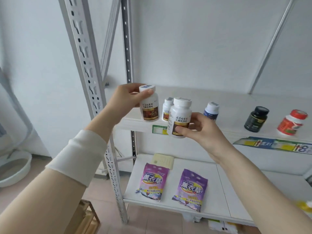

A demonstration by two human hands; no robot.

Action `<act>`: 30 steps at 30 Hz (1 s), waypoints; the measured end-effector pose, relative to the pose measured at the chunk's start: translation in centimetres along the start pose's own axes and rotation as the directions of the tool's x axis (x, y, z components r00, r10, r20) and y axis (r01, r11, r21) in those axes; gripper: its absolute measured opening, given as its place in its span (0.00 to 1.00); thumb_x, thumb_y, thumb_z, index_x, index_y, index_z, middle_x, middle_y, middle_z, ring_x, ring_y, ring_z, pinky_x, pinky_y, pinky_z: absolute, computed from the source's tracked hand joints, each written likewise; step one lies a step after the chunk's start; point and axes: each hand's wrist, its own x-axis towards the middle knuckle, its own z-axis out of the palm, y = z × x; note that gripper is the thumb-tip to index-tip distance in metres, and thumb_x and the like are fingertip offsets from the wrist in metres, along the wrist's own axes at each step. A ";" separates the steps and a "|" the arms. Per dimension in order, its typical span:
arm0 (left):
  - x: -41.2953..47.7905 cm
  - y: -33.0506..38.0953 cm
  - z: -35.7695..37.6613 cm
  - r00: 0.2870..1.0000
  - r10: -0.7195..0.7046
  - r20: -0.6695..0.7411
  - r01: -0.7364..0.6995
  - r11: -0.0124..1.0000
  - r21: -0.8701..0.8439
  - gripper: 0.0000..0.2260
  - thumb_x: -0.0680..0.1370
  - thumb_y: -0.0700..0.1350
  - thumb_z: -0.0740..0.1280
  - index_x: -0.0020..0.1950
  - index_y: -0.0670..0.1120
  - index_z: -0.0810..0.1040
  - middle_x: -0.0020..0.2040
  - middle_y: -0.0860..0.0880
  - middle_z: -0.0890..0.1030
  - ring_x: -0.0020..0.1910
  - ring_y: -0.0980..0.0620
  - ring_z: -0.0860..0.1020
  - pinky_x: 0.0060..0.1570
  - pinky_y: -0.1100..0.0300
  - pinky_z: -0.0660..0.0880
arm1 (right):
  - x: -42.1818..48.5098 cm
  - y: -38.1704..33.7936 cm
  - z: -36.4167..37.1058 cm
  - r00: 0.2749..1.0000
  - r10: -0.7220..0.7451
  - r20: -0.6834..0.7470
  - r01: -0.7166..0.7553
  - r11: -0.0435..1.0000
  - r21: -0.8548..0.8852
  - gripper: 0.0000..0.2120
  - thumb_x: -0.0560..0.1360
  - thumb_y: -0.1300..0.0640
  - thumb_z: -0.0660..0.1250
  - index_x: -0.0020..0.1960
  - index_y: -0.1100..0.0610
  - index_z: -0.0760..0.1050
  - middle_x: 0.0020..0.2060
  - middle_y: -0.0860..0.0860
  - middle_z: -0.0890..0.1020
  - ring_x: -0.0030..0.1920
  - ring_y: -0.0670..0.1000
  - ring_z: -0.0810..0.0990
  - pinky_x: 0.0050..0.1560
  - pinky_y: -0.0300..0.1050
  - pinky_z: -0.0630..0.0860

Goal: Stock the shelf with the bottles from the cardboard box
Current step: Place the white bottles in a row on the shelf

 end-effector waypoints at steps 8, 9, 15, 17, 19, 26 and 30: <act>13.2 -1.4 2.4 0.999 0.021 0.049 -0.021 1.000 -0.014 0.07 0.75 0.44 0.70 0.52 0.49 0.79 0.44 0.54 0.82 0.43 0.59 0.80 0.42 0.69 0.79 | 10.9 -2.2 -3.3 0.999 -0.051 0.010 0.052 0.997 -0.065 0.19 0.67 0.59 0.75 0.56 0.56 0.74 0.49 0.49 0.82 0.45 0.46 0.81 0.47 0.35 0.74; 15.1 -1.8 2.6 0.998 0.020 0.064 -0.018 1.000 -0.024 0.07 0.75 0.43 0.70 0.53 0.48 0.79 0.44 0.54 0.82 0.42 0.61 0.80 0.40 0.70 0.79 | 12.6 -2.4 -3.6 0.998 -0.061 0.010 0.062 0.994 -0.092 0.20 0.67 0.59 0.75 0.57 0.56 0.73 0.49 0.49 0.82 0.46 0.46 0.81 0.46 0.35 0.74; 26.0 -6.2 5.0 0.984 -0.029 0.176 0.028 1.000 0.007 0.12 0.73 0.45 0.72 0.55 0.47 0.80 0.49 0.48 0.83 0.47 0.53 0.81 0.49 0.63 0.79 | 22.0 -0.9 -4.6 1.000 -0.008 -0.001 0.008 0.974 -0.225 0.20 0.67 0.57 0.75 0.55 0.53 0.71 0.48 0.44 0.80 0.47 0.44 0.79 0.46 0.35 0.74; 29.0 -8.2 6.1 0.979 -0.048 0.197 0.045 0.999 0.020 0.10 0.72 0.46 0.73 0.53 0.48 0.81 0.45 0.51 0.83 0.45 0.54 0.81 0.51 0.61 0.79 | 24.7 0.6 -4.7 0.999 0.049 0.001 -0.047 0.962 -0.271 0.21 0.66 0.56 0.76 0.55 0.52 0.71 0.49 0.44 0.79 0.48 0.45 0.80 0.48 0.38 0.75; 31.3 -10.2 7.1 0.973 -0.079 0.217 0.079 0.997 0.007 0.10 0.72 0.45 0.73 0.52 0.48 0.81 0.43 0.53 0.83 0.44 0.56 0.81 0.49 0.63 0.79 | 27.0 2.4 -4.6 0.994 0.109 -0.005 -0.105 0.941 -0.322 0.23 0.66 0.56 0.77 0.56 0.53 0.70 0.51 0.45 0.79 0.49 0.46 0.80 0.50 0.41 0.75; 36.3 -15.6 8.7 0.960 -0.165 0.224 0.161 0.986 0.036 0.11 0.73 0.42 0.73 0.54 0.45 0.80 0.48 0.47 0.82 0.49 0.51 0.80 0.54 0.60 0.78 | 32.4 7.4 -3.4 0.973 0.232 0.014 -0.213 0.912 -0.352 0.26 0.64 0.56 0.78 0.56 0.54 0.69 0.50 0.45 0.77 0.44 0.44 0.78 0.42 0.37 0.73; 37.9 -16.8 9.2 0.951 -0.181 0.251 0.174 0.983 0.049 0.10 0.73 0.41 0.72 0.54 0.46 0.79 0.46 0.50 0.81 0.48 0.52 0.80 0.51 0.64 0.78 | 34.5 8.6 -2.6 0.970 0.240 0.032 -0.211 0.903 -0.375 0.28 0.65 0.56 0.78 0.59 0.56 0.69 0.52 0.46 0.77 0.45 0.46 0.77 0.39 0.34 0.71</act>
